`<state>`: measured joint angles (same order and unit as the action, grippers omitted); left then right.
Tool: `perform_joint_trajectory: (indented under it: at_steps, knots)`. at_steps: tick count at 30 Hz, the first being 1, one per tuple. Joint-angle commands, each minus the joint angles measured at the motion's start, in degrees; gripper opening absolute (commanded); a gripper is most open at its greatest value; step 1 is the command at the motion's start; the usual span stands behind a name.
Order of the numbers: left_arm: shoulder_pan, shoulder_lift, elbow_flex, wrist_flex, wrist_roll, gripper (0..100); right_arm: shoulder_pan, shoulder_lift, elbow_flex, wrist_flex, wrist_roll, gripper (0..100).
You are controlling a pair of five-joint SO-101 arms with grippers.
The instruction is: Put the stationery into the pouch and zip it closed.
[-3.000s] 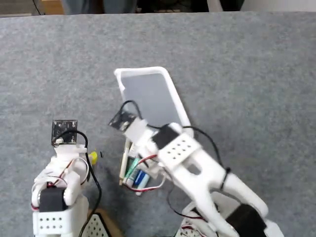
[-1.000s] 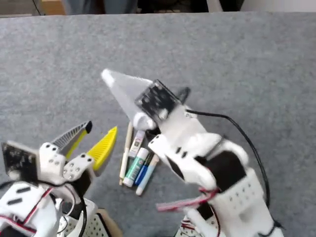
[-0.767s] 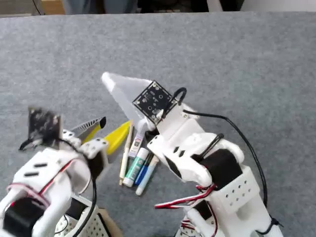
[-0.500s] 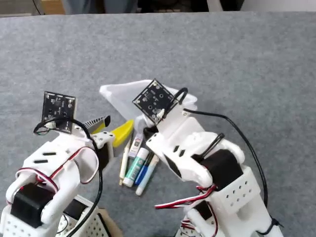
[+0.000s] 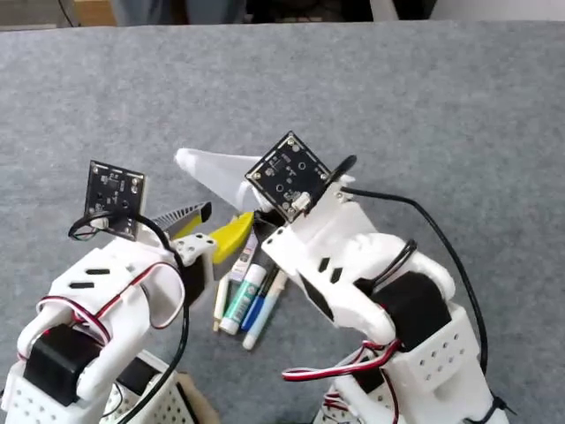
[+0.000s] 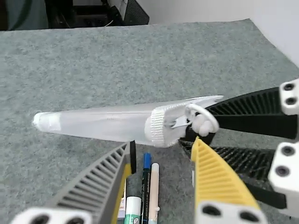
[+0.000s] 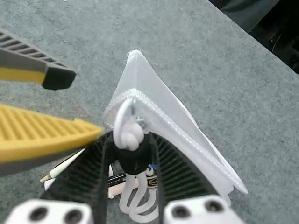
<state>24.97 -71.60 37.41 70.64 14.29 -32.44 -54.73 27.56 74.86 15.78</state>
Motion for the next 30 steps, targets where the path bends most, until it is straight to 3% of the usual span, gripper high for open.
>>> perform_joint_trajectory:
  at_steps: [1, 6, 23, 30]
  knots:
    - [1.36, 0.44, -1.98, -1.93, 0.44, 22, -0.62, -0.4, -2.51, -0.97, -0.09, 1.2]
    - [1.1, 0.53, -1.89, -2.37, 0.26, 22, -0.62, -0.4, -2.51, -0.88, -0.09, 1.2]
    - [0.92, 0.53, 9.45, -14.77, -3.87, 21, -0.53, -0.48, -2.42, 1.05, -0.09, 1.2]
    - [-6.46, 0.26, 13.14, -16.53, -3.87, 21, -0.53, -0.48, -2.42, 0.97, -0.09, 1.2]
